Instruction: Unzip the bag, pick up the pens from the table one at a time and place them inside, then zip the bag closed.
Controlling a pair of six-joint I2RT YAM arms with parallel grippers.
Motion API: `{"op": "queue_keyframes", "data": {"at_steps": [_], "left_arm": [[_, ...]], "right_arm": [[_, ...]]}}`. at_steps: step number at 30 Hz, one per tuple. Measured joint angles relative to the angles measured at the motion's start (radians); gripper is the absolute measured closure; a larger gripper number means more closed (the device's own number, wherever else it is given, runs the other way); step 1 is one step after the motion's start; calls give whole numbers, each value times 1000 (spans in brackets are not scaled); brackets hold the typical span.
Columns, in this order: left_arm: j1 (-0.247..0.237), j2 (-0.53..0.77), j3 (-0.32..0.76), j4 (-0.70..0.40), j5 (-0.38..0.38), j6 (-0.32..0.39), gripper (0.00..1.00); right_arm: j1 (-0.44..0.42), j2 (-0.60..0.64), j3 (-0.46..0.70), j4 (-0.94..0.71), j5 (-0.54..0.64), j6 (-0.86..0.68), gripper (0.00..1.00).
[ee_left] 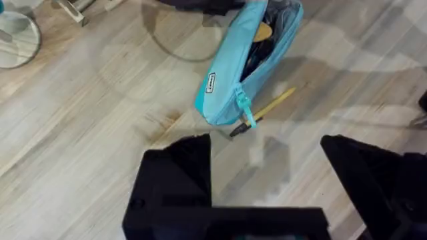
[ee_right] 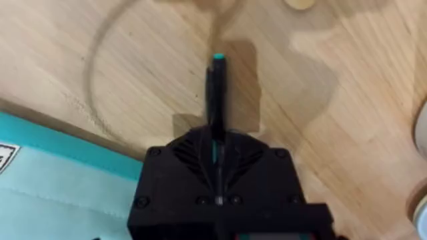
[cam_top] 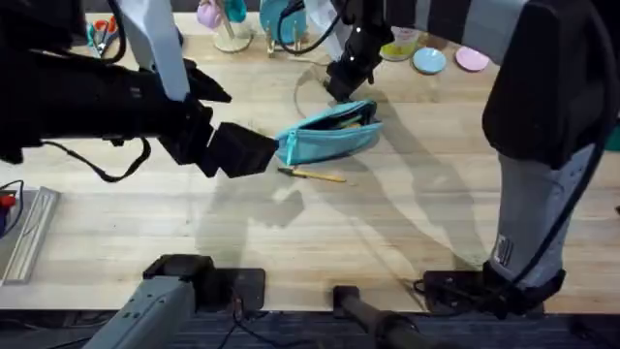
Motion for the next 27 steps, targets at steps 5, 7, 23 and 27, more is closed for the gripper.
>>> {"op": "queue_keyframes", "data": {"at_steps": [5, 7, 23, 27], "left_arm": [[0, 0, 0, 0, 0, 0, 8], [0, 0, 0, 0, 0, 0, 8], [0, 0, 0, 0, 0, 0, 8], [0, 0, 0, 0, 0, 0, 8]], "right_arm": [[0, 0, 0, 0, 1, 0, 962], [0, 0, 0, 1, 1, 0, 964], [-61, 48, 94, 30, 13, -105, 969], [-83, 54, 174, 29, 22, -188, 969]]}}
